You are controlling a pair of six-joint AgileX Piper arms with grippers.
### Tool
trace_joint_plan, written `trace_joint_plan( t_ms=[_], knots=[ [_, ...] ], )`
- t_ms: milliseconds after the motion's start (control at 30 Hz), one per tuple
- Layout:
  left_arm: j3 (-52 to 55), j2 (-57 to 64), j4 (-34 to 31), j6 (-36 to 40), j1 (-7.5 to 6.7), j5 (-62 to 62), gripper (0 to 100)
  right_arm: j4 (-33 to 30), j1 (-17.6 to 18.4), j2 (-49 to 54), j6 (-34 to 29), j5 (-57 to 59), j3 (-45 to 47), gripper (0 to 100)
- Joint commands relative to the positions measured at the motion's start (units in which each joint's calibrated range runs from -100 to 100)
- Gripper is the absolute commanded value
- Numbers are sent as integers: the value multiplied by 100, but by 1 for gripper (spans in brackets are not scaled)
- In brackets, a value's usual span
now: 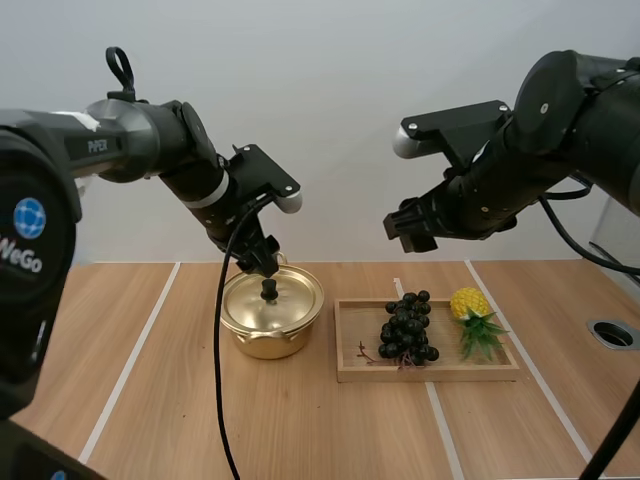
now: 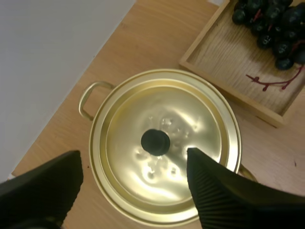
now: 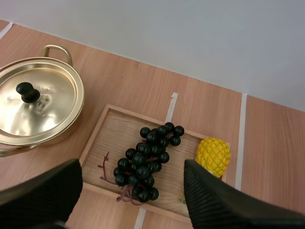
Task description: Open the pot, put the grape inside, and close it
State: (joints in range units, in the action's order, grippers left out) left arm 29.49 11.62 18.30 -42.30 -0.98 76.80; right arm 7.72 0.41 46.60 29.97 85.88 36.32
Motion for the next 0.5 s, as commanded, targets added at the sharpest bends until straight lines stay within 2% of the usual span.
trace_joint_plan(
  t_ms=[0, 300, 467],
  knots=[
    [-367, -311, 91, -114, -16, 498, 100, 49, -18, 29, 59, 44, -43, 100],
    [-1191, -1232, -28, -299, -39, 1527, 100, 49, -18, 29, 151, 61, -43, 100],
    [-1412, -1522, -193, -334, -86, 1656, 100, 49, -18, 29, 160, 61, -43, 100]
  ],
)
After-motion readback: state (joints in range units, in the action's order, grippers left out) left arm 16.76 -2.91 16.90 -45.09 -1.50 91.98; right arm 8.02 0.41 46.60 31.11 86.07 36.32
